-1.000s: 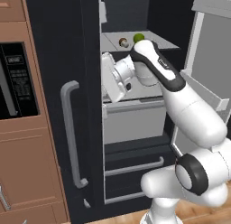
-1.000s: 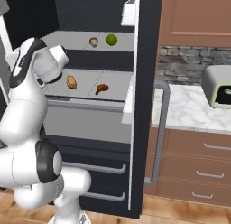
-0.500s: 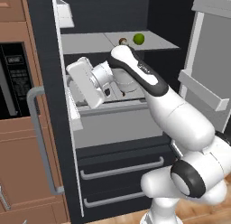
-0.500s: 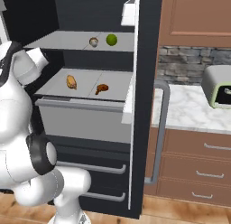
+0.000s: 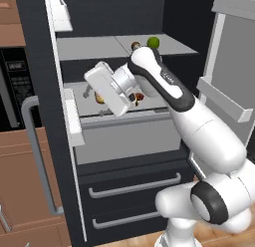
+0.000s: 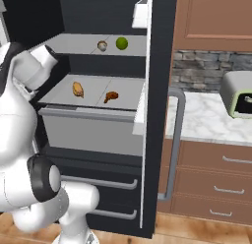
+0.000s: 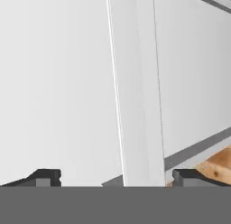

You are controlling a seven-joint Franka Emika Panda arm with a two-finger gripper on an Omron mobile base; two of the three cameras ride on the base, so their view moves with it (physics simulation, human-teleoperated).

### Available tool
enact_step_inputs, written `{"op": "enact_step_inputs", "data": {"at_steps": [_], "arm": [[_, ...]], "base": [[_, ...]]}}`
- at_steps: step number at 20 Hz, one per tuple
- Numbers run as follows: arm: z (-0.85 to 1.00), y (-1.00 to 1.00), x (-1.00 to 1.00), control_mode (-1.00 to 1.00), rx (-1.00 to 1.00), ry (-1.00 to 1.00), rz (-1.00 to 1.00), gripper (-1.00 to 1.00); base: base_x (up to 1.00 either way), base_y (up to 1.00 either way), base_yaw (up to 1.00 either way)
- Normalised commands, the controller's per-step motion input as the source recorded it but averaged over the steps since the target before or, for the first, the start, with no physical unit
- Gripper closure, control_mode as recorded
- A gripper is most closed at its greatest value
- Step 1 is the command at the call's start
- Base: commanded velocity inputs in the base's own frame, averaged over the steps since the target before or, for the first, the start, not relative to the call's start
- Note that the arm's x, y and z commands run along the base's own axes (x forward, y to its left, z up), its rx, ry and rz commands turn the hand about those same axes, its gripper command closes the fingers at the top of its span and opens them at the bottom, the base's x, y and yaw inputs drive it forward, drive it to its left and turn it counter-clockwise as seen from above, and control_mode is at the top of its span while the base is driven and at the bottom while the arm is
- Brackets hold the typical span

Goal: Gather the mushroom and lime from the fridge and place them on a tray on the dining counter. Then gather the chicken drumsticks from the fridge and place them on the other tray.

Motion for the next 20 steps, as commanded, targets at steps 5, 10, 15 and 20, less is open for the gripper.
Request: {"op": "enact_step_inputs", "data": {"at_steps": [5, 10, 15, 20], "arm": [[0.07, -0.95, -0.38, -1.00, -0.23, -0.08, -0.21, -1.00], [0.00, -0.79, -0.35, -1.00, -0.29, -0.08, -0.25, -1.00], [0.00, -0.76, -0.27, -1.00, -0.35, -0.12, -0.20, -1.00], [-0.21, -0.70, -0.35, -1.00, -0.35, -0.08, -0.14, -1.00]], "base": [[0.00, 0.00, 0.00], [0.00, 0.00, 0.00], [0.00, 0.00, 0.00], [0.00, 0.00, 0.00]]}}
